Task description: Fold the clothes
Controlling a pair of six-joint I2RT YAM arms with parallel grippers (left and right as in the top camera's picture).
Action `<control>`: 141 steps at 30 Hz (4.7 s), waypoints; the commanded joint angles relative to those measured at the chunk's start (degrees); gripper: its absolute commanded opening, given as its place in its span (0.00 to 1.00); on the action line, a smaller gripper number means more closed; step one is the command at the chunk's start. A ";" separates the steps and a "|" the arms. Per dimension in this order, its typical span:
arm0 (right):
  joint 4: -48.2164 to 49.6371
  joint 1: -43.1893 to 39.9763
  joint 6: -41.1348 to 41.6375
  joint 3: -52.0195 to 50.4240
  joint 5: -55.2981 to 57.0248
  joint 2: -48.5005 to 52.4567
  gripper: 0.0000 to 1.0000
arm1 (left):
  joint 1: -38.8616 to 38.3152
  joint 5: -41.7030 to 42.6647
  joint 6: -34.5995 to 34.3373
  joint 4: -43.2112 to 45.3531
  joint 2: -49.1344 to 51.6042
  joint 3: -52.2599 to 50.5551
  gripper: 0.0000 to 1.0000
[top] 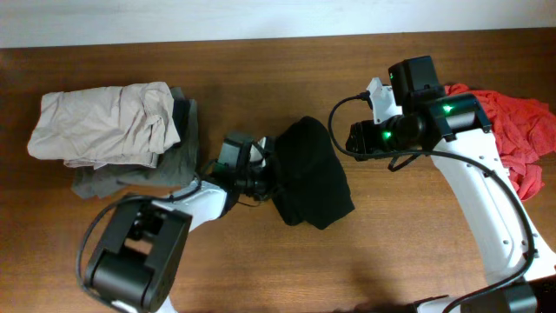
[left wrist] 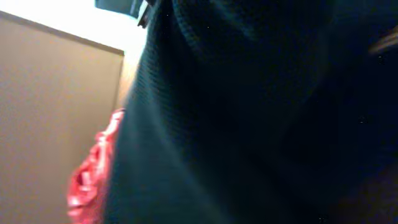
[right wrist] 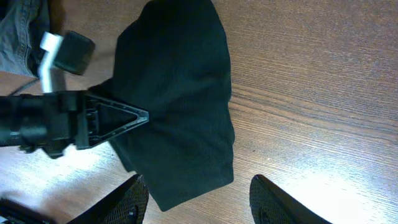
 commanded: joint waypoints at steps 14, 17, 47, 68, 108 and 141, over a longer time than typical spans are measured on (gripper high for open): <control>-0.48 -0.39 -0.42 0.87 0.28 -0.74 0.57 | 19.85 -3.08 9.66 0.63 -29.73 5.97 0.01; -0.46 -0.39 -0.42 0.87 0.28 -0.74 0.57 | 25.75 -3.08 9.73 0.66 -32.79 6.34 0.01; -1.86 -0.39 -0.44 0.87 0.28 -0.74 0.58 | 48.83 -18.14 20.61 -5.46 -17.84 10.62 0.00; -1.25 -0.39 -0.46 0.87 0.55 -0.74 0.58 | 49.72 -17.25 11.32 -35.52 -28.37 10.69 0.99; -1.75 -0.46 -0.66 2.16 -0.28 -2.75 0.58 | 50.05 -22.16 51.49 -31.19 -12.33 23.54 0.66; -15.13 -0.46 -3.80 20.74 12.68 -28.11 0.99 | 27.54 -26.03 74.40 -73.02 -47.69 38.99 0.99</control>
